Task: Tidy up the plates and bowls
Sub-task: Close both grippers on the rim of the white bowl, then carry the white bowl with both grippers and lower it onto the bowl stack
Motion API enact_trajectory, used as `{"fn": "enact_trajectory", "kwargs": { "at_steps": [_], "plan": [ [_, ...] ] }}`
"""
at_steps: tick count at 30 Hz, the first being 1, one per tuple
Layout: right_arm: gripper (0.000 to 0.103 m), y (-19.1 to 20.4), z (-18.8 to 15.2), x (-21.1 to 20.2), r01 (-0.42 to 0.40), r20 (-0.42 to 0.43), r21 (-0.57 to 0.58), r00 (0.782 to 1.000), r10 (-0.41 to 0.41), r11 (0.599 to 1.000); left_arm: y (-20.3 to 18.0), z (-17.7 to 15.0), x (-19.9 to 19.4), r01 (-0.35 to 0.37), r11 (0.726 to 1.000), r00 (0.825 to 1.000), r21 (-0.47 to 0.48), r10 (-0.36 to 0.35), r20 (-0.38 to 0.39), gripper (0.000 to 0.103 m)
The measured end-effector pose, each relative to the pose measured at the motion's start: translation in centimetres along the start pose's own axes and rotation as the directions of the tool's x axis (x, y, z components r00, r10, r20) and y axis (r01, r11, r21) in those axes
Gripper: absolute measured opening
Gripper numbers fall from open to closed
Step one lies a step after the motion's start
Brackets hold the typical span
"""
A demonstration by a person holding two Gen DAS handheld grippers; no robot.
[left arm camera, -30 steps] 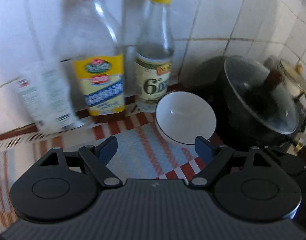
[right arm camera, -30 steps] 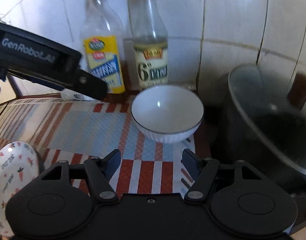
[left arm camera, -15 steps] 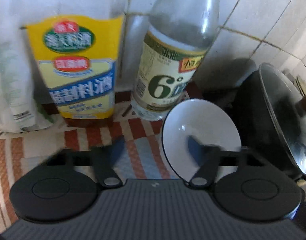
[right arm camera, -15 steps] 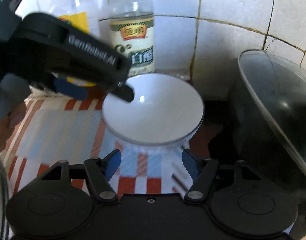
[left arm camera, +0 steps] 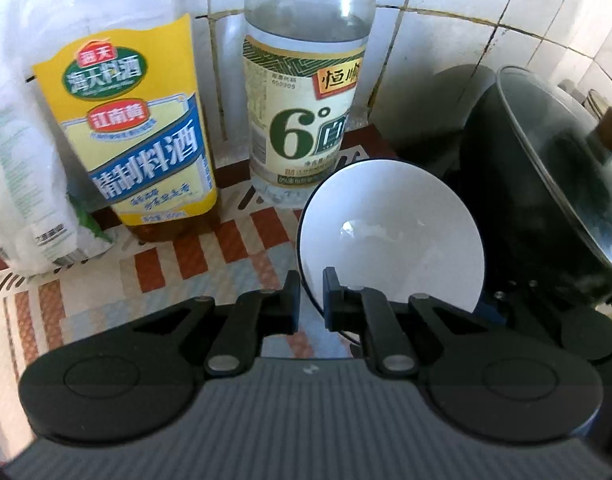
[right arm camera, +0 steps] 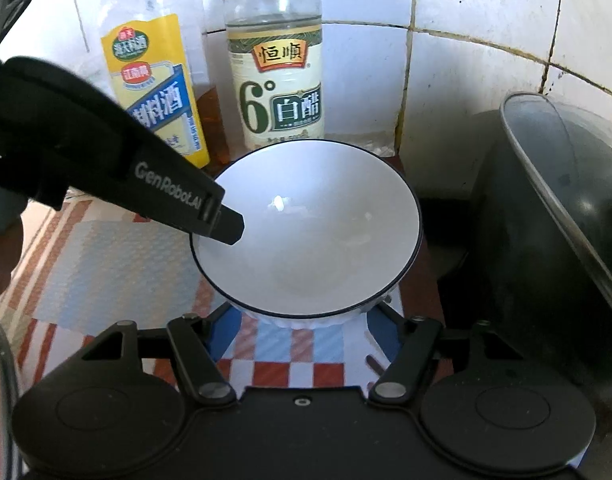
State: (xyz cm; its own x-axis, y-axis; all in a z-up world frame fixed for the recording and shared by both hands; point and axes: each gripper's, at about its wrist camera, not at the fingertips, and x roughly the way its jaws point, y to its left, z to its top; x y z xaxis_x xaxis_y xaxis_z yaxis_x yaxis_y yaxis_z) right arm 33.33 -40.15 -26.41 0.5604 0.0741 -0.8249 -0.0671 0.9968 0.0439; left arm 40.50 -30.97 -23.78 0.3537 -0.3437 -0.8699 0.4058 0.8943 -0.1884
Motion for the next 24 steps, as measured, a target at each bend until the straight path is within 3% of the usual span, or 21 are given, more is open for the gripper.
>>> {"fn": "enact_trajectory", "kwargs": {
  "at_steps": [7, 17, 24],
  "plan": [
    [0.075, 1.4, -0.1, -2.2, -0.03, 0.012, -0.029, 0.999, 0.03, 0.999, 0.3, -1.2, -3.5, -0.038, 0.999, 0.999, 0.024, 0.037, 0.033, 0.01],
    [0.075, 5.6, -0.3, -9.3, -0.058, 0.069, -0.093, 0.996, 0.064, 0.994, 1.4, -4.6, -12.5, -0.061, 0.998, 0.991, -0.025, 0.064, 0.122, 0.01],
    [0.075, 10.0, -1.3, -14.6, -0.051, 0.098, -0.175, 0.993, 0.069, 0.983, 3.5, -7.5, -17.8, -0.01, 0.999, 0.994, -0.049, 0.015, 0.112, 0.01]
  ]
}}
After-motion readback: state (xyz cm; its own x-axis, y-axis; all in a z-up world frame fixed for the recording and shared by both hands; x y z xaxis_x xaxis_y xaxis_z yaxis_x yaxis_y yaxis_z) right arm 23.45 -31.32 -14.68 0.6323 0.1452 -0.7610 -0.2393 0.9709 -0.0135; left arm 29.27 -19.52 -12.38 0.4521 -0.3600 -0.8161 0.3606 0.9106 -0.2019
